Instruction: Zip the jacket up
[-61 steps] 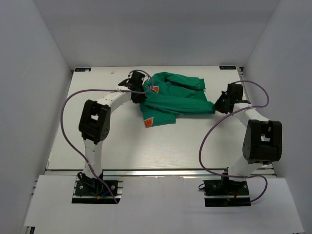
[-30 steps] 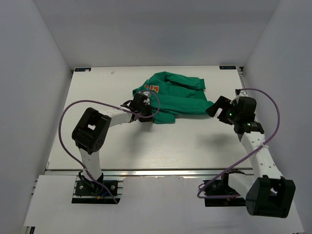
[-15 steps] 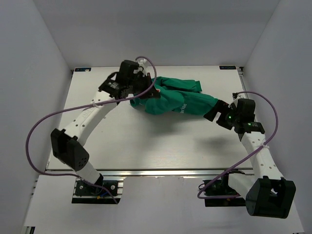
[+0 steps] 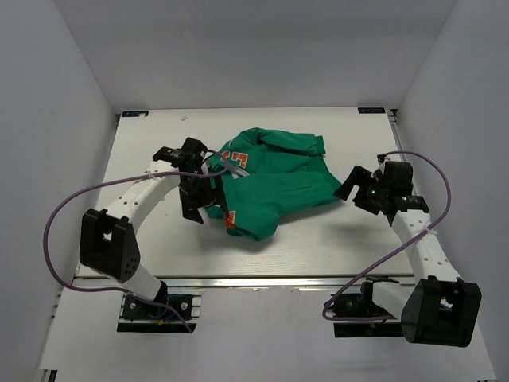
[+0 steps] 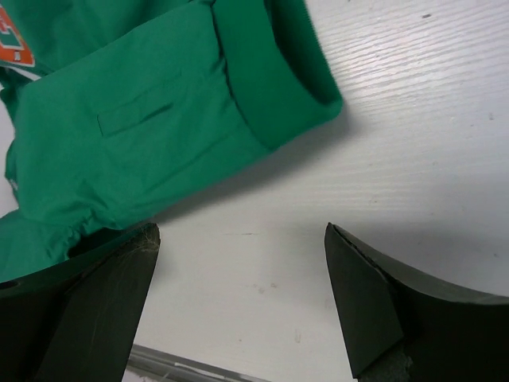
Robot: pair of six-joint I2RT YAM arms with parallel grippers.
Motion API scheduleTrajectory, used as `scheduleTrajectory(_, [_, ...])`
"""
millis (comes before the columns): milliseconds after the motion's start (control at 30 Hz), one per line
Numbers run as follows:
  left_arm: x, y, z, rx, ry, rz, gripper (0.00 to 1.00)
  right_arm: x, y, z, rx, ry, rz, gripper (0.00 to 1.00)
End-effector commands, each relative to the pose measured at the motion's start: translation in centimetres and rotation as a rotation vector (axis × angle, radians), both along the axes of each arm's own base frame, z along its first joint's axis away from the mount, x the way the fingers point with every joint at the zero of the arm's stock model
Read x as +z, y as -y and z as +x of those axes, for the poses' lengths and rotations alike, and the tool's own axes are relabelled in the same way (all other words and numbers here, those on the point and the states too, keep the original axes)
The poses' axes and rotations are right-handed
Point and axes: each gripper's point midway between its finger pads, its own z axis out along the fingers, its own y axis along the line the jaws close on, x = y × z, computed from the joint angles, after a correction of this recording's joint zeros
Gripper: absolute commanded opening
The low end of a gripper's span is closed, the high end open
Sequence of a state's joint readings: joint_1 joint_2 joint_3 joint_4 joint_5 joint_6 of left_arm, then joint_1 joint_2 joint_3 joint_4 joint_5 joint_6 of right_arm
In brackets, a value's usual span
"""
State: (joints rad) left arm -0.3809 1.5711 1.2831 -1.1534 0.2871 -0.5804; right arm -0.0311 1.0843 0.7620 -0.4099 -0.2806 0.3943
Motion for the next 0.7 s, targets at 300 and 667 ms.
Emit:
scheduleTrajectory(300, [3.0, 3.5, 10.6, 0.075, 0.353, -0.113, 0.98, 4.1, -3.9, 6.0, 0.189, 0.196, -0.143, 0.89])
scheduleTrajectory(667, [-7.7, 4.1, 20.4, 0.087, 0.388, 0.044, 0.98, -5.0, -7.0, 10.2, 0.156, -0.04, -0.17, 0.89])
